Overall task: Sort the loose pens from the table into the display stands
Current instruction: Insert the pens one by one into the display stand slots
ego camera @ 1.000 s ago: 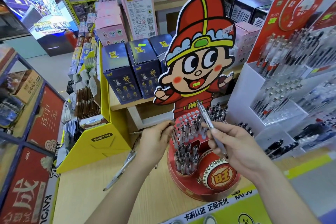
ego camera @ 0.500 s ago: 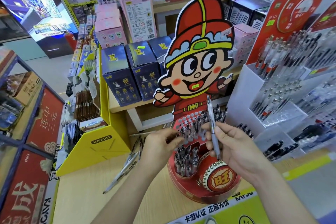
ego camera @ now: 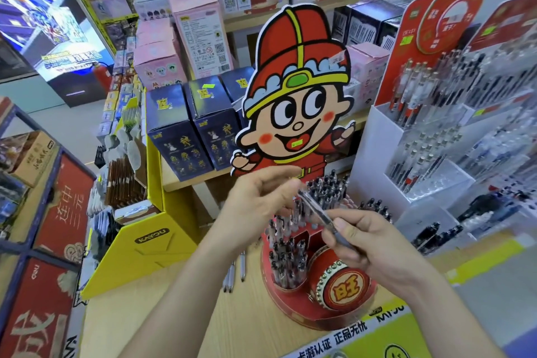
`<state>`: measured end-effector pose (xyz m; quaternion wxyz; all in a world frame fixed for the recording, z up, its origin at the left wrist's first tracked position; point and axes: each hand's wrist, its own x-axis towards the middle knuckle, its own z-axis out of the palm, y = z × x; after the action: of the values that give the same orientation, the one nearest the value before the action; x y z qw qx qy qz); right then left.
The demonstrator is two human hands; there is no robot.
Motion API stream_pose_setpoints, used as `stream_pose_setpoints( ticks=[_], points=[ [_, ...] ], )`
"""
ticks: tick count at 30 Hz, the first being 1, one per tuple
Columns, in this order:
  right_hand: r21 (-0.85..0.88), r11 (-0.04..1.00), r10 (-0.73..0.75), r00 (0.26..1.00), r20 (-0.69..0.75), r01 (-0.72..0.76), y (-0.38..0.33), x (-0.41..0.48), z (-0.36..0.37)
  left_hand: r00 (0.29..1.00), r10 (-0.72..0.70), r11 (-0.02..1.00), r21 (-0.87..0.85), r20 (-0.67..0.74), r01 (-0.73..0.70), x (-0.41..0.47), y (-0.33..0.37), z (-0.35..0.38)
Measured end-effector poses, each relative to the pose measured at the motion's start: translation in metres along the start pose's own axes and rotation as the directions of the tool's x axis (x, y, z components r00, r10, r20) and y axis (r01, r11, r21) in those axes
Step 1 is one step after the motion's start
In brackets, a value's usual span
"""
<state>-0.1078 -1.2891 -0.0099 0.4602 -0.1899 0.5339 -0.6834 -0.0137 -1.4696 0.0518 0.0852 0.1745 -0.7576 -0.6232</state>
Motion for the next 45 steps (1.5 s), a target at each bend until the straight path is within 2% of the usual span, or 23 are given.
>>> stream_pose_setpoints(
  ticks=[4, 6, 9, 12, 14, 16, 18, 21, 24, 27, 30, 37, 40, 45],
  points=[
    [0.06, 0.998, -0.033, 0.999, -0.009, 0.033, -0.002, -0.009, -0.011, 0.997, -0.019, 0.995, -0.1, 0.071, 0.026, 0.009, 0.009, 0.018],
    [0.013, 0.999, -0.049, 0.991, -0.122, 0.051, -0.007, -0.014, -0.017, 0.999, 0.015, 0.995, -0.102, 0.05, -0.01, 0.013, 0.015, 0.025],
    [-0.101, 0.993, -0.1, 0.931, -0.352, 0.069, -0.015, -0.022, -0.032, 0.985, 0.123, 0.989, -0.072, -0.12, -0.133, 0.023, 0.028, 0.035],
    [-0.155, 0.984, -0.158, 0.827, -0.539, 0.087, -0.023, -0.03, -0.057, 0.934, 0.273, 0.962, 0.099, -0.23, -0.256, 0.043, 0.04, 0.041],
    [-0.176, 0.978, -0.194, 0.776, -0.6, 0.108, -0.028, -0.035, -0.07, 0.908, 0.375, 0.905, 0.288, -0.188, -0.314, 0.058, 0.043, 0.049],
    [-0.185, 0.976, -0.209, 0.755, -0.622, 0.117, -0.028, -0.035, -0.08, 0.904, 0.418, 0.821, 0.462, -0.085, -0.336, 0.072, 0.04, 0.062],
    [-0.234, 0.967, -0.229, 0.754, -0.616, 0.102, -0.023, -0.031, -0.086, 0.911, 0.412, 0.733, 0.593, 0.004, -0.333, 0.085, 0.031, 0.075],
    [-0.434, 0.9, -0.306, 0.778, -0.549, 0.047, -0.015, -0.021, -0.09, 0.931, 0.353, 0.66, 0.679, 0.097, -0.321, 0.099, 0.018, 0.088],
    [-0.542, 0.84, -0.316, 0.825, -0.469, 0.014, -0.012, -0.014, -0.093, 0.957, 0.259, 0.66, 0.698, 0.135, -0.277, 0.108, 0.008, 0.095],
    [-0.555, 0.832, -0.275, 0.865, -0.419, -0.004, -0.009, -0.007, -0.099, 0.976, 0.184, 0.7, 0.681, 0.119, -0.215, 0.115, 0.005, 0.097],
    [-0.561, 0.827, -0.258, 0.884, -0.391, -0.007, -0.007, -0.002, -0.104, 0.98, 0.134, 0.665, 0.719, 0.15, -0.201, 0.115, 0.005, 0.098],
    [-0.551, 0.835, -0.215, 0.911, -0.352, -0.016, -0.009, 0.01, -0.115, 0.961, 0.25, 0.627, 0.736, 0.122, -0.257, 0.113, 0.019, 0.096],
    [-0.54, 0.842, -0.191, 0.926, -0.326, -0.017, -0.01, 0.014, -0.117, 0.956, 0.239, 0.566, 0.775, 0.173, -0.282, 0.114, 0.02, 0.097],
    [-0.549, 0.836, -0.149, 0.958, -0.243, -0.009, -0.012, 0.019, -0.119, 0.963, 0.209, 0.559, 0.788, 0.168, -0.258, 0.117, 0.022, 0.102]
  ],
)
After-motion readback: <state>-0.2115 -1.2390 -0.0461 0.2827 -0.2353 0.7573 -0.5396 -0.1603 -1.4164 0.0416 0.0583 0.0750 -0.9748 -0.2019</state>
